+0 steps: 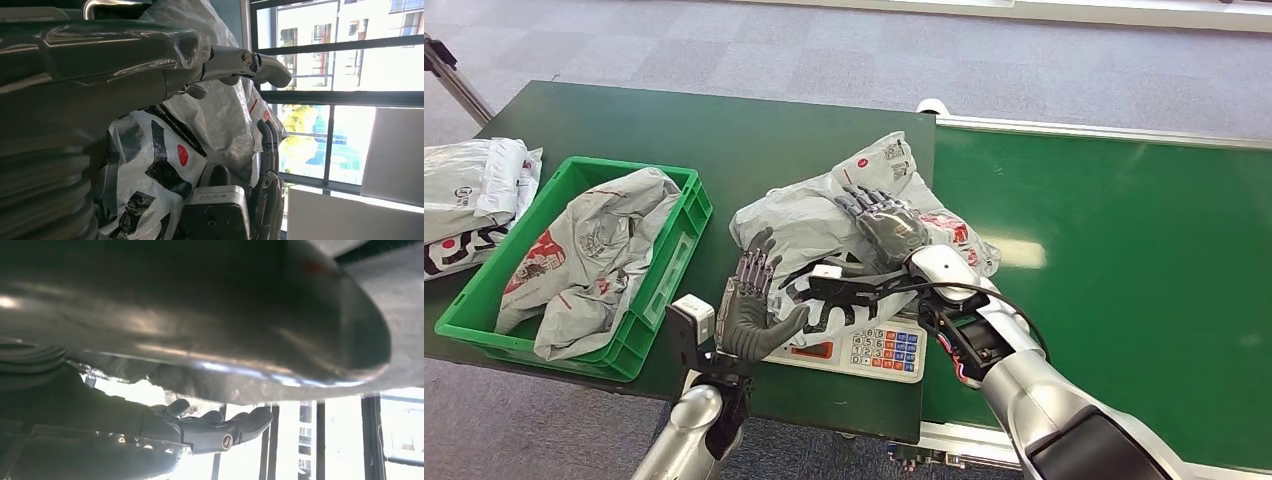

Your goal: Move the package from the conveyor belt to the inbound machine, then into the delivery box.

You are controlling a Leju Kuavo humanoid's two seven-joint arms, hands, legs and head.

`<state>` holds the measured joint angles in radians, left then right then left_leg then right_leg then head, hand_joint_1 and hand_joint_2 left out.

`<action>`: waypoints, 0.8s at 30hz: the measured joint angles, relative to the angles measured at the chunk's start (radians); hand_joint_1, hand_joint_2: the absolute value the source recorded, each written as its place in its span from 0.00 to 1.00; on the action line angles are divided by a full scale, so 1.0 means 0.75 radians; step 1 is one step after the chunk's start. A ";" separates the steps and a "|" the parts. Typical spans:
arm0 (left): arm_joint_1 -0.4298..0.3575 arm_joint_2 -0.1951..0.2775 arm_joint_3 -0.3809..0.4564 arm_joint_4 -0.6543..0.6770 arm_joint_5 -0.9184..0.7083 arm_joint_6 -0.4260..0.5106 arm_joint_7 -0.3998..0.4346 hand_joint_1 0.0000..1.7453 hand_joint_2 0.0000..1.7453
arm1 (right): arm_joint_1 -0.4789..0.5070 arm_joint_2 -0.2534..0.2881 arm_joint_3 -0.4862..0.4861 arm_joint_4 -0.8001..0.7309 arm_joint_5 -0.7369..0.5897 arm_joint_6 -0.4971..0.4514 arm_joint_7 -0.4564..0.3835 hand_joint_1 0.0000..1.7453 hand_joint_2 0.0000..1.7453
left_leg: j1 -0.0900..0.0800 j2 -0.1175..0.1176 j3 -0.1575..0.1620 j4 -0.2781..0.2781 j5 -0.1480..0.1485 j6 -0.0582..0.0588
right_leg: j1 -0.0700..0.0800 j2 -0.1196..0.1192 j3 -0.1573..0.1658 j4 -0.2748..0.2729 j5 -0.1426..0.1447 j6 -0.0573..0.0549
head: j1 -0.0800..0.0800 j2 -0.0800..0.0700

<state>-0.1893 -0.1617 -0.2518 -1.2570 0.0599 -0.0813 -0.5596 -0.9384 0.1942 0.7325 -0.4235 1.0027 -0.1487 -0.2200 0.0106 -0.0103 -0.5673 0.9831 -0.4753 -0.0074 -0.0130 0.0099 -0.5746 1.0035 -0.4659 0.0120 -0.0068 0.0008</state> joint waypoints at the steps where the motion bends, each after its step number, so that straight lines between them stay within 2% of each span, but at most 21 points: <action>1: 0.000 0.000 0.000 0.000 0.000 0.000 0.000 0.00 1.00 | 0.000 0.000 -0.005 0.000 -0.018 -0.012 -0.009 0.00 0.00 | 0.000 0.000 0.000 0.000 0.000 0.000 | 0.000 0.000 0.000 0.000 0.000 0.000 | 0.000 0.000; 5: 0.001 0.000 0.000 0.000 0.002 0.001 0.001 0.00 1.00 | 0.006 -0.003 -0.052 -0.014 -0.141 -0.047 -0.071 0.00 0.00 | 0.000 0.000 0.000 0.000 0.000 0.000 | 0.000 0.000 0.000 0.000 0.000 0.000 | 0.000 0.000; 8: 0.004 -0.001 0.000 0.000 0.003 0.004 0.001 0.00 1.00 | 0.037 -0.011 -0.123 -0.060 -0.313 -0.050 -0.160 0.00 0.00 | 0.000 0.000 0.000 0.000 0.000 0.000 | 0.000 0.000 0.000 0.000 0.000 0.000 | 0.000 0.000; 12: 0.009 -0.001 0.001 -0.001 0.003 0.013 0.003 0.00 1.00 | 0.145 -0.033 -0.252 -0.217 -0.578 -0.027 -0.257 0.00 0.00 | 0.000 0.000 0.000 0.000 0.000 0.000 | 0.000 0.000 0.000 0.000 0.000 0.000 | 0.000 0.000; 16: 0.010 -0.002 0.001 -0.001 0.003 0.014 0.004 0.00 1.00 | 0.284 -0.051 -0.379 -0.366 -0.814 0.059 -0.362 0.00 1.00 | 0.000 0.000 0.000 0.000 0.000 0.000 | 0.000 0.000 0.000 0.000 0.000 0.000 | 0.000 0.000; 20: 0.026 -0.007 0.002 -0.001 -0.002 0.012 0.004 0.00 1.00 | 0.432 -0.059 -0.499 -0.504 -0.899 0.068 -0.468 0.00 1.00 | 0.000 0.000 0.000 0.000 0.000 0.000 | 0.000 0.000 0.000 0.000 0.000 0.000 | 0.000 0.000; 24: 0.041 -0.015 0.006 -0.008 -0.011 0.011 0.004 0.00 1.00 | 0.534 -0.062 -0.566 -0.647 -0.912 0.068 -0.481 0.00 1.00 | 0.000 0.000 0.000 0.000 -0.001 0.000 | 0.000 0.000 0.000 0.000 0.000 0.000 | 0.000 0.000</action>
<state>-0.1583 -0.1730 -0.2475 -1.2626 0.0514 -0.0734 -0.5566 -0.5382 0.1475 0.3081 -0.9090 0.3187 -0.0978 -0.5807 0.0106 -0.0103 -0.5675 0.9831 -0.4757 -0.0074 -0.0130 0.0099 -0.5748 1.0032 -0.4661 0.0119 -0.0069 0.0008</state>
